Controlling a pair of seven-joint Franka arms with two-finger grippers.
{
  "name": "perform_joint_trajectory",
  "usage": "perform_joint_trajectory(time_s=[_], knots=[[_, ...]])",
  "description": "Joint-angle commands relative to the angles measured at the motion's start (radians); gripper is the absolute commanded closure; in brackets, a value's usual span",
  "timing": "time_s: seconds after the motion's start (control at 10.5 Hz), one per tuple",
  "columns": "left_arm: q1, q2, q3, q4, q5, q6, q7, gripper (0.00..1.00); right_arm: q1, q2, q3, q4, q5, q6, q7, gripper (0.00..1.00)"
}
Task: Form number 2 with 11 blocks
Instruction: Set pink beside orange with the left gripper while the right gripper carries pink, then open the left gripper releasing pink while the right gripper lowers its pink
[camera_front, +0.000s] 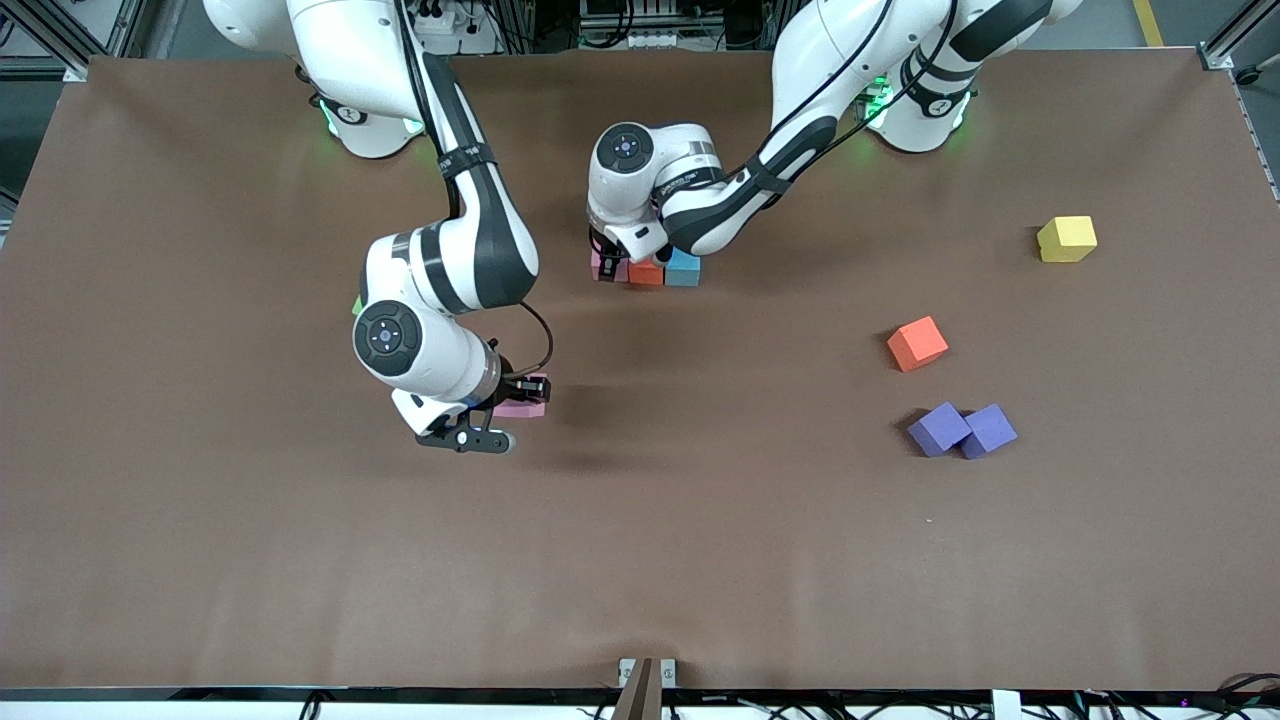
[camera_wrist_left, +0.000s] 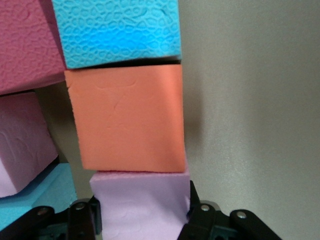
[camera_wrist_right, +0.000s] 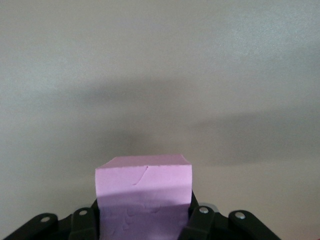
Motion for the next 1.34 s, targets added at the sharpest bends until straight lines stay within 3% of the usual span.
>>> perform_joint_trajectory(time_s=[0.0, 0.19, 0.38, 1.24], knots=[[0.005, -0.008, 0.000, -0.015, 0.032, 0.020, -0.039, 0.52, -0.023, -0.025, 0.023, 0.002, -0.030, -0.016, 0.019, 0.82], [0.005, -0.008, 0.001, -0.015, 0.032, 0.020, -0.039, 0.48, -0.021, -0.025, 0.023, 0.002, -0.030, -0.016, 0.028, 0.82], [0.004, -0.008, 0.001, -0.015, 0.032, 0.020, -0.038, 0.28, -0.018, -0.025, 0.023, 0.002, -0.030, -0.017, 0.030, 0.82], [0.002, -0.014, 0.001, -0.013, 0.032, 0.017, -0.038, 0.25, -0.015, -0.031, 0.020, -0.006, -0.030, -0.010, 0.030, 0.83]])
